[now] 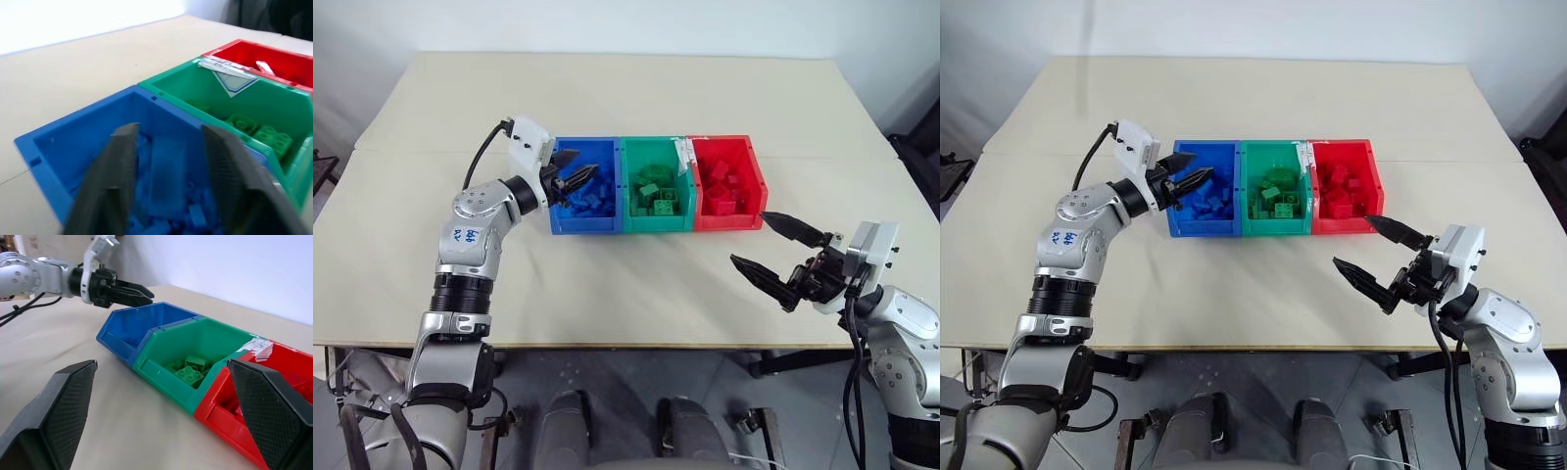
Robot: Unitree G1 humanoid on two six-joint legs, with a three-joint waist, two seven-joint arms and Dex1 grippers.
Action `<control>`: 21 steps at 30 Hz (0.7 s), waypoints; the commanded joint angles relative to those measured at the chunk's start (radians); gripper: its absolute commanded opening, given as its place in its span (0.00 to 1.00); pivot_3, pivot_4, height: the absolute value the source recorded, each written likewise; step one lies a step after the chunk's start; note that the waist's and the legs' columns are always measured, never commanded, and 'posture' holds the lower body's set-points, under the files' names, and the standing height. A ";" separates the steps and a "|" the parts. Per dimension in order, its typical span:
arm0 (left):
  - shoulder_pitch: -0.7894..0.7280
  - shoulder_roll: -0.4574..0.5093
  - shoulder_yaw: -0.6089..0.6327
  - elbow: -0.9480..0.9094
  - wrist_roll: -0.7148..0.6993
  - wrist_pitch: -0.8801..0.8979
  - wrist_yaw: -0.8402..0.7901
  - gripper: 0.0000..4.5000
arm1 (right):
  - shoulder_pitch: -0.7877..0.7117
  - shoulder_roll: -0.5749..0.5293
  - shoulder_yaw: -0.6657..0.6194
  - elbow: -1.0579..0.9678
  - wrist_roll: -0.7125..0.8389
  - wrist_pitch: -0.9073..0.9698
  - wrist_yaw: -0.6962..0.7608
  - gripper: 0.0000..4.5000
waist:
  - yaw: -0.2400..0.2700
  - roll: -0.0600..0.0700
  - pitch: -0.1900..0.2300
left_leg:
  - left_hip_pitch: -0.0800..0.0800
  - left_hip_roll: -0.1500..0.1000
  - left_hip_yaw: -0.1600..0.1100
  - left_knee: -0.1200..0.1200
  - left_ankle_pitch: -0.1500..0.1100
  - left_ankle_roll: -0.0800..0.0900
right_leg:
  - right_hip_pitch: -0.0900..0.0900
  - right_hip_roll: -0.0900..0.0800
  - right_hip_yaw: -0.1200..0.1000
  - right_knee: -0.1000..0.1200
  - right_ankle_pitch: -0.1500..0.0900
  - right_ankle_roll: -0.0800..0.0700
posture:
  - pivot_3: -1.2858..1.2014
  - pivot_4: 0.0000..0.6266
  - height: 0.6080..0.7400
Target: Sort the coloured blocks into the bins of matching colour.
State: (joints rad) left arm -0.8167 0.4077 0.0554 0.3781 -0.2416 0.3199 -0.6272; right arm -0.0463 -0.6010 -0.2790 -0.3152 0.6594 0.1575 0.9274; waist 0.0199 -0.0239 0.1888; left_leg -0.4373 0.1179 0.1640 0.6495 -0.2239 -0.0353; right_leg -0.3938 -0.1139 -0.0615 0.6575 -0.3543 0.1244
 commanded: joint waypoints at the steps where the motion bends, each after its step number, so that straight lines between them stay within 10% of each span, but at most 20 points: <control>1: 0.013 0.019 0.013 -0.034 -0.014 -0.035 -0.046 0.81 | 0.011 -0.005 -0.019 -0.044 0.018 -0.001 0.001 1.00 | 0.001 0.000 0.000 | 0.000 0.000 0.000 0.000 0.000 0.000 | 0.000 0.000 0.000 0.000 0.000 0.000 | 0.52 0.24 1.00; 4: 0.101 0.083 0.067 -0.113 -0.052 -0.071 -0.116 0.99 | 0.024 -0.034 -0.014 -0.032 0.009 -0.004 0.047 1.00 | -0.006 0.000 0.000 | 0.000 0.000 0.000 0.000 0.000 0.000 | 0.000 0.000 0.000 0.000 0.000 0.000 | 0.52 0.24 1.00; 14: 0.487 0.360 0.260 -0.201 -0.074 -0.325 -0.341 0.99 | -0.014 -0.125 0.030 0.108 -0.045 -0.048 0.250 1.00 | -0.023 0.000 0.000 | 0.002 0.001 0.001 -0.002 0.000 0.000 | 0.000 0.000 0.000 -0.001 0.000 0.000 | 0.52 0.24 1.00; 21: 0.680 0.389 0.319 -0.259 -0.081 -0.348 -0.327 0.99 | -0.070 -0.132 0.034 0.227 -0.062 -0.058 0.321 1.00 | -0.016 0.000 0.000 | 0.001 0.000 0.001 -0.002 -0.001 0.001 | 0.001 -0.002 0.000 -0.001 0.000 -0.001 | 0.52 0.24 1.00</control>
State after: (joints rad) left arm -0.1377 0.7897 0.3460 0.1680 -0.3192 -0.0060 -0.9668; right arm -0.1100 -0.7189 -0.2304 -0.0940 0.5943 0.1213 1.2326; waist 0.0038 -0.0239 0.1888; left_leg -0.4361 0.1184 0.1652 0.6479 -0.2250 -0.0342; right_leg -0.3933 -0.1157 -0.0619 0.6561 -0.3546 0.1237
